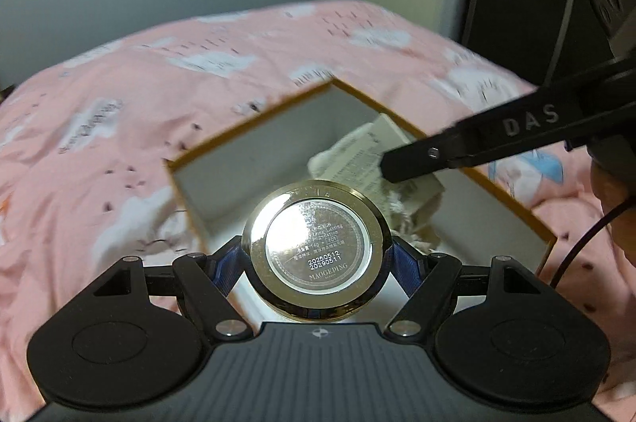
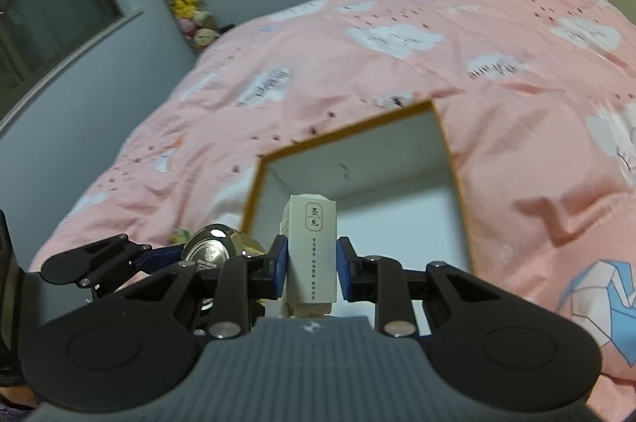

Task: Organize rigid objects
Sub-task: 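Carry the compact and white box over the open box with both tools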

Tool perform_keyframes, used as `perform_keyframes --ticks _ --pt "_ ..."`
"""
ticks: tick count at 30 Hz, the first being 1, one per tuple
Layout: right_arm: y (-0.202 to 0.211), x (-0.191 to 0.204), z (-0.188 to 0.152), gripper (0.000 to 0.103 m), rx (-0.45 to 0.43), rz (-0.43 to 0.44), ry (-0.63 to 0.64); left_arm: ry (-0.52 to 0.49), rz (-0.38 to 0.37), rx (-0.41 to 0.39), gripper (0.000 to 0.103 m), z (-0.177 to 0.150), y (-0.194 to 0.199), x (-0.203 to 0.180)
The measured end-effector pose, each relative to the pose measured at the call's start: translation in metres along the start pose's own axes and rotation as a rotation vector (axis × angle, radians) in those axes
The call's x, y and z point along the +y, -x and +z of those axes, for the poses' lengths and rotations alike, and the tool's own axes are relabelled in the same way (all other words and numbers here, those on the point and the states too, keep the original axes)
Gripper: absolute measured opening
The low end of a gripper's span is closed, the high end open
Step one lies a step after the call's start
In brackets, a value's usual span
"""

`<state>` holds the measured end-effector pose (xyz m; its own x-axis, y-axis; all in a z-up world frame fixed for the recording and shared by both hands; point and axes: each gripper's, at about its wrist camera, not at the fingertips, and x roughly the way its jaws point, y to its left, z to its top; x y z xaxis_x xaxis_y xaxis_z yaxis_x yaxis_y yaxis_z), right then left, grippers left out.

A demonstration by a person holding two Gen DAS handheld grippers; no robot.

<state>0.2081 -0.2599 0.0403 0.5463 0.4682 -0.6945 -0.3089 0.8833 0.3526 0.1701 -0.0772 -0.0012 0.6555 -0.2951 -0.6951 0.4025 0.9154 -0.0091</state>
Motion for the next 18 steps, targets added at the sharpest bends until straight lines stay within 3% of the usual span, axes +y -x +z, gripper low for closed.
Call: perform_keyframes --ticks 5,10,18 --pt "-0.019 -0.016 -0.004 0.025 0.019 -0.051 -0.042 -0.109 0.024 0.096 0.088 0.002 -0.031 -0.016" --pt "-0.035 -0.025 -0.008 0.025 0.047 -0.081 -0.047 -0.123 0.021 0.179 0.088 -0.001 -0.054 -0.014" --pt "-0.053 -0.029 -0.013 0.025 0.088 -0.085 -0.051 -0.177 -0.045 0.279 0.088 -0.006 -0.075 -0.001"
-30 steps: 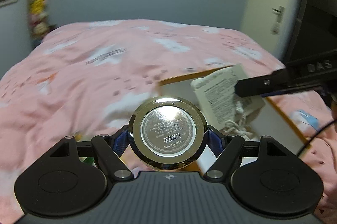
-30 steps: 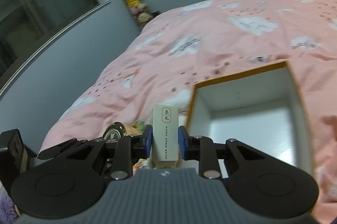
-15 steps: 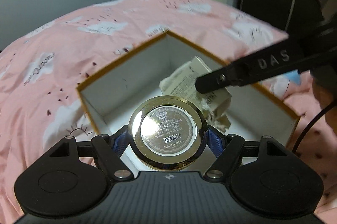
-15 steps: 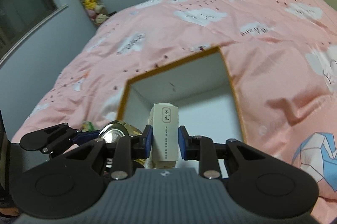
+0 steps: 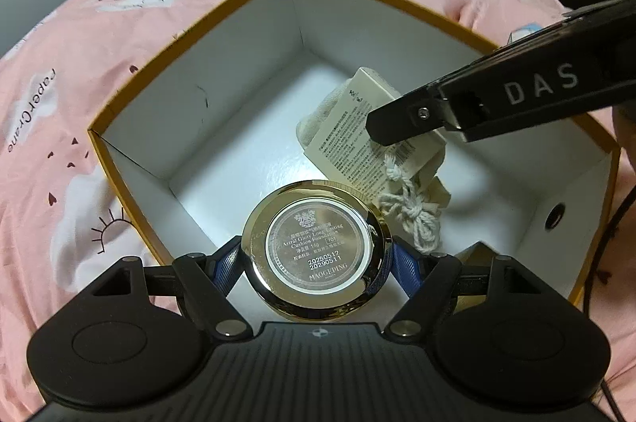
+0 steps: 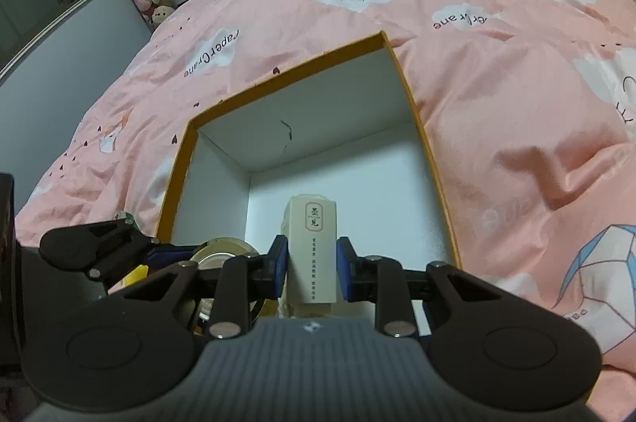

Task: Organize rigid objects
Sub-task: 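Carry the compact and white box over the open box with both tools, then lower the compact and white box into the box and open both tools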

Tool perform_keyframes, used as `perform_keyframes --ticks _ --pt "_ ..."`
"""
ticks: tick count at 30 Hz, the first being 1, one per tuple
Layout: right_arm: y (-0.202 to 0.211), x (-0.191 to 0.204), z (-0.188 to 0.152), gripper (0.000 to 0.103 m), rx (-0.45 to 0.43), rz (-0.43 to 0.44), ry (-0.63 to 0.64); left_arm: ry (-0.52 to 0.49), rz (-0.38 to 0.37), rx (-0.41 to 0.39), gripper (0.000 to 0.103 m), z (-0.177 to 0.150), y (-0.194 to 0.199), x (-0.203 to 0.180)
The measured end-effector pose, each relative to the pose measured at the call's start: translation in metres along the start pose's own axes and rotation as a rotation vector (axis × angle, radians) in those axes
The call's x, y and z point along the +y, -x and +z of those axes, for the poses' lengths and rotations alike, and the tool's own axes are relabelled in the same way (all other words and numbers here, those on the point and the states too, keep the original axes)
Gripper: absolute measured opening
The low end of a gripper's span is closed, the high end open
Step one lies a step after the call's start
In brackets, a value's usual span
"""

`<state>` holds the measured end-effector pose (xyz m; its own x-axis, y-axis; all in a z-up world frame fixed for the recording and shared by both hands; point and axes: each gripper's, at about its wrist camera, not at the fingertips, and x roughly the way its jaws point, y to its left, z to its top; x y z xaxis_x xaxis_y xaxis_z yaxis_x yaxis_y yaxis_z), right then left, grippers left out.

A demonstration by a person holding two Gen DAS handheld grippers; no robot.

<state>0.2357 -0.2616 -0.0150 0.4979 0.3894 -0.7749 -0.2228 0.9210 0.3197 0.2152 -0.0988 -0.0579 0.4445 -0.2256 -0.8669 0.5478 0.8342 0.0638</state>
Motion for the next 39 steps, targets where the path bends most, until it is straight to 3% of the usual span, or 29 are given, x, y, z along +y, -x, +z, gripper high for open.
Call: perform_keyframes --ticks 6,11,21,26,31,34,39 --pt "-0.006 0.000 -0.003 0.025 0.015 0.004 0.008 -0.071 -0.035 0.075 0.088 0.002 -0.010 -0.007" --pt "-0.009 0.002 -0.004 0.025 0.024 -0.010 0.028 -0.133 0.012 0.123 0.089 0.003 -0.021 -0.020" --pt "-0.013 0.009 -0.007 0.025 0.051 -0.049 0.075 -0.140 -0.008 0.076 0.093 -0.004 -0.016 -0.018" --pt "-0.014 0.009 -0.008 0.025 0.066 -0.065 0.088 -0.041 -0.058 0.018 0.093 -0.003 -0.005 -0.004" --pt "-0.017 0.011 -0.007 0.025 0.092 -0.080 0.108 0.114 -0.121 -0.086 0.086 -0.006 0.023 0.021" --pt "-0.020 0.014 -0.009 0.025 0.123 -0.088 0.126 0.233 -0.107 -0.140 0.081 -0.010 0.041 0.036" --pt "-0.029 0.013 -0.012 0.025 0.194 -0.077 0.084 0.341 -0.081 -0.179 0.078 -0.020 0.055 0.043"
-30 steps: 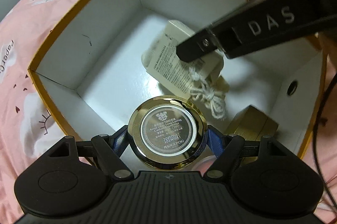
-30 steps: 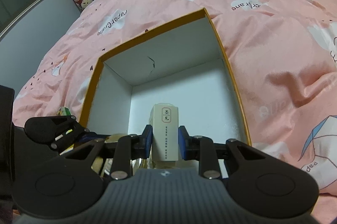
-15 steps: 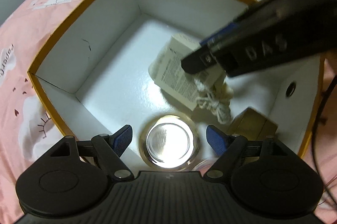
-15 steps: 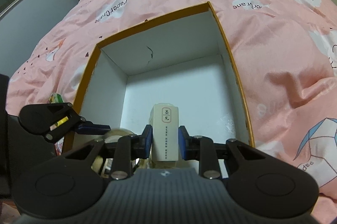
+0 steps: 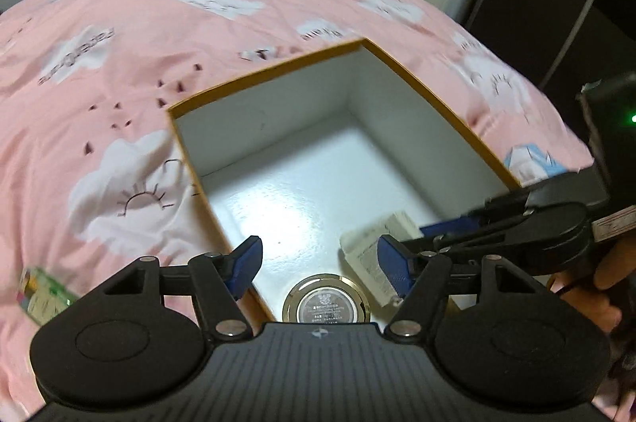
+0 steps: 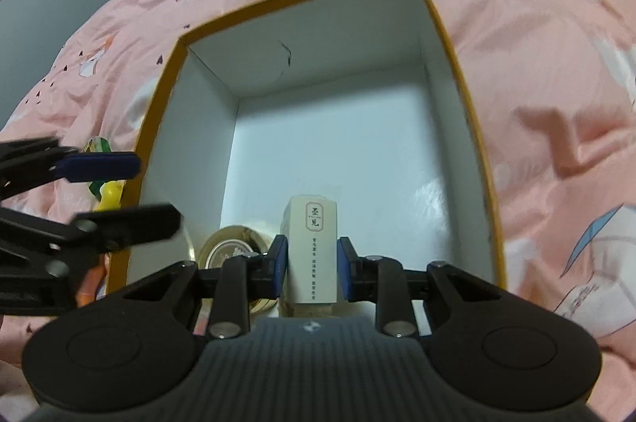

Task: Organize rigid objects
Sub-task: 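Lower the compact and white box into the box and open both tools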

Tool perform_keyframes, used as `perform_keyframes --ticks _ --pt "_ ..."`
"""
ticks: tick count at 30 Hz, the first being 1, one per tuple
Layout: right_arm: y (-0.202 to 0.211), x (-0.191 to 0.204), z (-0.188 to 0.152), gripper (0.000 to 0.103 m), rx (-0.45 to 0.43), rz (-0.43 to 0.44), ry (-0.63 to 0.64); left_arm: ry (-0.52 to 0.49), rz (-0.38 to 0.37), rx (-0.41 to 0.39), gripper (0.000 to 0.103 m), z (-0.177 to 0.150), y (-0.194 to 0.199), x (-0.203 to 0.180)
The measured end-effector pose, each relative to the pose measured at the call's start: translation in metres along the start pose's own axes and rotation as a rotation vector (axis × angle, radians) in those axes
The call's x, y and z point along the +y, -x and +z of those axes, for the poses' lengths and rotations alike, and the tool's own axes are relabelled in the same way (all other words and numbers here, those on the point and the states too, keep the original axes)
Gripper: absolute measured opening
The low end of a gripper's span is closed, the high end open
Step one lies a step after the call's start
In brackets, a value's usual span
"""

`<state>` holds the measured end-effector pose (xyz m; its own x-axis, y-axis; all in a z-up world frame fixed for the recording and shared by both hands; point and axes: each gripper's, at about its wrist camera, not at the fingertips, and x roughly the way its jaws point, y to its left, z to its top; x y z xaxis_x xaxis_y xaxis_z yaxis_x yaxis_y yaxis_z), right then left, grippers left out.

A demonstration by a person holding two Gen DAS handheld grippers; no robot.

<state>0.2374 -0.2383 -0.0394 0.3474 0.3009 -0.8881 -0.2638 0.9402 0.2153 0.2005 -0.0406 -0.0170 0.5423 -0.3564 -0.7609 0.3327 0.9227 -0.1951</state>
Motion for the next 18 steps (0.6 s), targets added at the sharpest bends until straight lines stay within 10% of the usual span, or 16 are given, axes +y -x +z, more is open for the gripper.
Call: perform_keyframes --ticks 8,18 --pt "-0.012 -0.009 0.004 0.026 0.079 0.039 -0.085 0.073 0.038 -0.041 0.076 -0.010 0.012 0.010" --pt "-0.021 0.007 0.003 0.039 0.098 -0.139 0.067 0.076 0.081 -0.044 0.076 -0.018 0.014 0.012"
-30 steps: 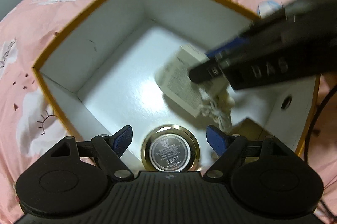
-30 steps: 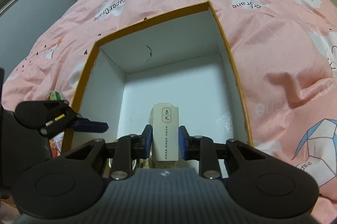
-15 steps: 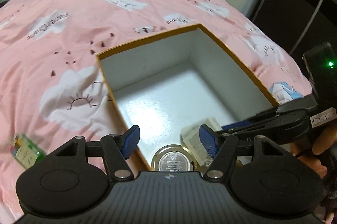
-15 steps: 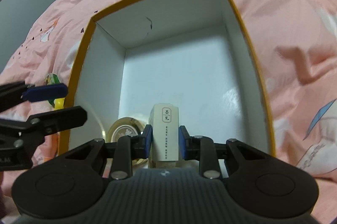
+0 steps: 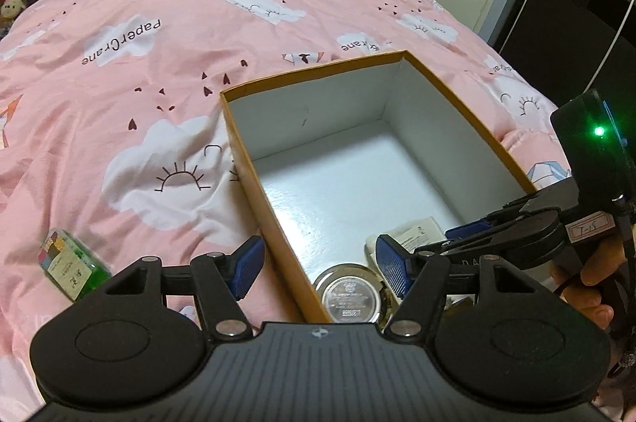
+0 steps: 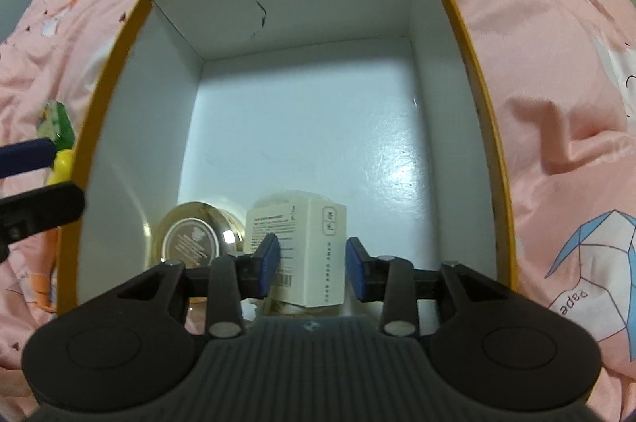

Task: Organize rigid objects
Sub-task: 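Lower the compact and white box into the box and open both tools, then withdraw both tools from the box toward the scattered items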

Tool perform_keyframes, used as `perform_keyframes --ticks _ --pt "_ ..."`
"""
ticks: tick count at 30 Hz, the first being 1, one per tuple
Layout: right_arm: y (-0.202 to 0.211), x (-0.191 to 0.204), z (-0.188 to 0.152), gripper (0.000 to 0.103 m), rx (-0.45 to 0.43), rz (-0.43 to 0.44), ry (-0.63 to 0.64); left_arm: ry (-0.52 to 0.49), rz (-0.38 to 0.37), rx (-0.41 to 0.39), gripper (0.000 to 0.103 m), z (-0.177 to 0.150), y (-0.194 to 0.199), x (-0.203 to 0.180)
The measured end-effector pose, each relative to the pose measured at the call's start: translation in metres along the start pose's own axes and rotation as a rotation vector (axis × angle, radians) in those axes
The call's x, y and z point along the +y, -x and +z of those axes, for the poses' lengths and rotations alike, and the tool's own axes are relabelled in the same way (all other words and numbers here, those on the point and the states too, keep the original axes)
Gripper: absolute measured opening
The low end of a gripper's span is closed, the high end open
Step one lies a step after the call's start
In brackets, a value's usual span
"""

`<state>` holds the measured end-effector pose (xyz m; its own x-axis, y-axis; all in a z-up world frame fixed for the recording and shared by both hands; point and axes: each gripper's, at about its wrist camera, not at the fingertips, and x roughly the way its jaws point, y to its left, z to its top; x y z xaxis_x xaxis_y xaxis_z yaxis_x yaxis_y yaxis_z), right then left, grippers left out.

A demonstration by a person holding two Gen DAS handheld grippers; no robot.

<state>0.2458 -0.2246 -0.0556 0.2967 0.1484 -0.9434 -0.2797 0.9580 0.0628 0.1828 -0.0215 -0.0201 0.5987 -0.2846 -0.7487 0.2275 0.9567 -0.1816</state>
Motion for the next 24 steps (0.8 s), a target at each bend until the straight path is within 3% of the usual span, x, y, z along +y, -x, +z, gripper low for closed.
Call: perform_keyframes --ticks 8,13,19,24 --pt "-0.011 0.002 0.001 0.042 0.022 -0.049 0.038 0.017 0.006 0.003 0.076 -0.007 0.000 0.002" --pt "-0.016 -0.003 0.001 0.044 0.057 0.015 -0.018 0.024 -0.004 0.006 0.076 -0.010 0.000 0.002" --pt "-0.015 -0.001 0.000 0.042 0.046 0.018 0.001 0.026 -0.006 -0.005 0.076 -0.012 0.004 0.001" --pt "0.010 0.006 -0.003 0.043 -0.059 -0.004 0.021 -0.006 -0.002 -0.045 0.076 -0.016 0.017 0.001"
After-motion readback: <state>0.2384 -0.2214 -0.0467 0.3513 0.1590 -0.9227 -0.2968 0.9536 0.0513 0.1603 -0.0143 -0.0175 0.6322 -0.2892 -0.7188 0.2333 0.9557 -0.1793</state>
